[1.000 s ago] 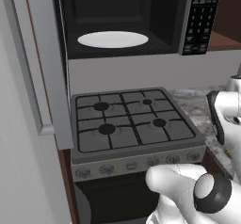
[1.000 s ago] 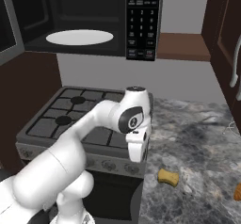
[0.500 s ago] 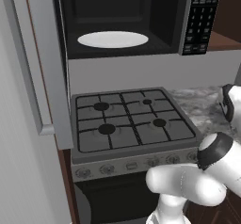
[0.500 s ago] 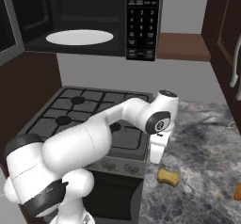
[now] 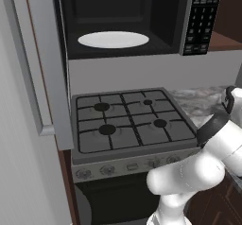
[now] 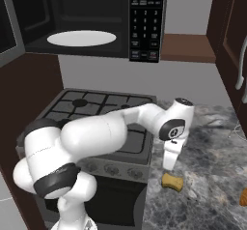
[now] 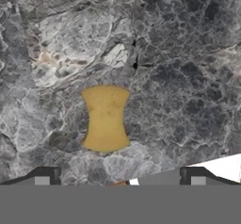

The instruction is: Place the sponge inside the microwave to prepare for sanitizing.

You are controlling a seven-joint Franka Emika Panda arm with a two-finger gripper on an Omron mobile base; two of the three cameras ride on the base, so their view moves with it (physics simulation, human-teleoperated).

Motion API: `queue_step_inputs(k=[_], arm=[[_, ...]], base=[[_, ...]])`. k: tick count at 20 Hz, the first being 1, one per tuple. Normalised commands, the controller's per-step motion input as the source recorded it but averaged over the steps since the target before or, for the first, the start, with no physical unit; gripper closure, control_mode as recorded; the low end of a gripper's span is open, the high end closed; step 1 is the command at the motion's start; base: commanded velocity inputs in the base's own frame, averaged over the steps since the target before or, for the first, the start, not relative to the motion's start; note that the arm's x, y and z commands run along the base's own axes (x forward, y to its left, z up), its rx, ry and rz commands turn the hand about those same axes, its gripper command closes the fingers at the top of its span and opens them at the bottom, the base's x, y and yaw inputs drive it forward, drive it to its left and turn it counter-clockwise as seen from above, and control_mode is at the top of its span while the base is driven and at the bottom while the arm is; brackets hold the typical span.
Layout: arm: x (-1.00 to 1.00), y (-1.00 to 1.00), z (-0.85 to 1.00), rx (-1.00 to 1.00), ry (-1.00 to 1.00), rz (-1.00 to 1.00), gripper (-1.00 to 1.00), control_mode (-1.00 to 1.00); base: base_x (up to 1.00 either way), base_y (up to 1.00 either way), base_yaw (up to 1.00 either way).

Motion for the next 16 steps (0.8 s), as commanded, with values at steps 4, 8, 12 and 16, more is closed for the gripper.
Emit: queue_step_inputs(k=[4, 8, 12, 16], arm=[[0.00, -0.11, -0.32, 0.00, 0.00, -0.12, -1.00, -1.00], [0.00, -0.09, -0.15, 0.00, 0.07, -0.16, -1.00, -1.00], [0.03, 0.00, -0.14, 0.00, 0.00, -0.06, -1.00, -1.00], [0.24, -0.11, -0.28, 0.00, 0.00, 0.01, -1.00, -1.00]], base=[[0.00, 0.00, 0.00], [0.00, 0.00, 0.00], [0.00, 0.00, 0.00], [0.00, 0.00, 0.00]])
